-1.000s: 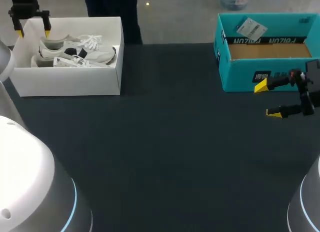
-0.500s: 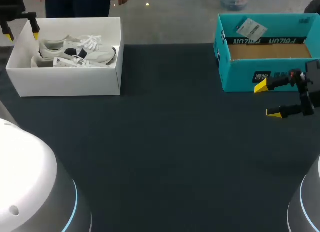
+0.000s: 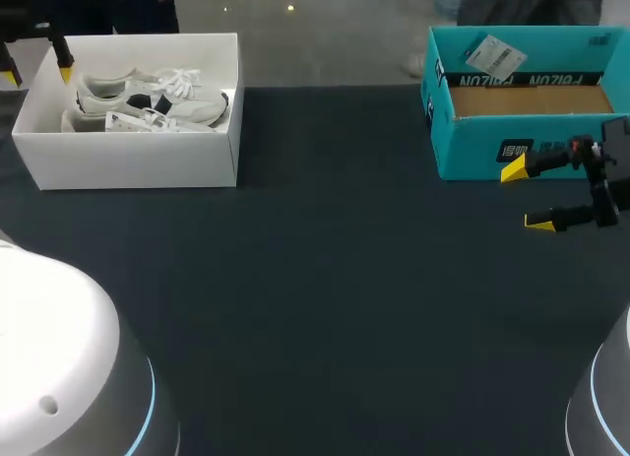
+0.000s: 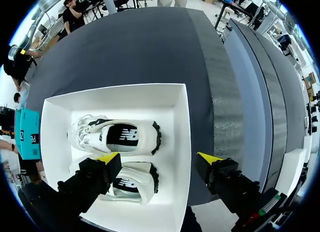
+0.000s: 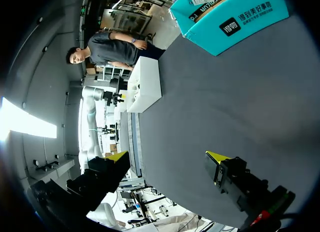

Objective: Take the shoe out of the shoebox, open the shoe tongue, remove and reinsert the insole, then place the shoe into the shoebox

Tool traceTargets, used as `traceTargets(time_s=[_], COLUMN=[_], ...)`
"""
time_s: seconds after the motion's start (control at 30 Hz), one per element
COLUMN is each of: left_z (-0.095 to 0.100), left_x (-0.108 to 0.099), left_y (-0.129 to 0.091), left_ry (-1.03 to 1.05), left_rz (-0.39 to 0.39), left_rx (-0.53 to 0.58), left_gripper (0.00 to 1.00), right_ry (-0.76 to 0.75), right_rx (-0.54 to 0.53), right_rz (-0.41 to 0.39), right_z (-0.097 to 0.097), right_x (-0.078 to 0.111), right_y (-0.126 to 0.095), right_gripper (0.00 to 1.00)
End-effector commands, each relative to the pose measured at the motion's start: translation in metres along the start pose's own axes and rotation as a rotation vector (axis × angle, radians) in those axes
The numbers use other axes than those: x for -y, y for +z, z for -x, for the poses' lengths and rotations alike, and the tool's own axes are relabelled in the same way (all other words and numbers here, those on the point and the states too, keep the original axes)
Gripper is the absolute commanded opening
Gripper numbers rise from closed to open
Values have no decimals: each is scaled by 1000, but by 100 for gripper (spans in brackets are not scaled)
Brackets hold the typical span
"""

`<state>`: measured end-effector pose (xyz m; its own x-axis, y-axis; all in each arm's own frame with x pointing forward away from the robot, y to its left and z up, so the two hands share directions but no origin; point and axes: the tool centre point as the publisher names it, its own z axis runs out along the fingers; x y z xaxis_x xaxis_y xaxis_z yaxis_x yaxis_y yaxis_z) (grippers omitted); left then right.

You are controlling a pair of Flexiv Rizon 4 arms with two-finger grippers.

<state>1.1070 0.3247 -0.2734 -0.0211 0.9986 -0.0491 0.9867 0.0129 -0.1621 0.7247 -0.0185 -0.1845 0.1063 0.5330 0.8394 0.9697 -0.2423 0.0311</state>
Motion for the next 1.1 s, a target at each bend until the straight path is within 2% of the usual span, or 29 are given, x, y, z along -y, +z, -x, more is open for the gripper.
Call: traceTargets(time_s=[0.03,0.07,0.1,0.17,0.23,0.27,0.3,0.5,0.6,0.77,0.93,1.1], left_z=[10,12,14,17,18,19,20,19,19,22,23,24], left_x=[37,38,39,41,45,45,45,36,31,22,13,8], left_y=[11,14,17,22,25,26,28,33,35,42,49,57], left_ry=[8,18,21,33,49,48,47,30,18,9,-6,-8], left_rz=[252,240,237,230,234,233,235,248,265,251,239,222], left_rx=[-19,-26,-27,-46,-60,-61,-61,-45,-40,-77,-81,-85], left_gripper=[100,82,57,55,59,49,46,52,69,78,81,79], right_ry=[1,1,1,1,1,1,1,1,1,1,1,1], right_rx=[3,3,3,3,3,3,3,3,3,3,3,3], right_rz=[2,2,2,2,2,2,2,2,2,2,2,2], right_z=[0,0,0,0,0,0,0,0,0,0,0,0], right_x=[1,1,1,1,1,1,1,1,1,1,1,1], right_y=[1,1,1,1,1,1,1,1,1,1,1,1], right_gripper=[100,100,100,100,100,100,100,100,100,100,100,100])
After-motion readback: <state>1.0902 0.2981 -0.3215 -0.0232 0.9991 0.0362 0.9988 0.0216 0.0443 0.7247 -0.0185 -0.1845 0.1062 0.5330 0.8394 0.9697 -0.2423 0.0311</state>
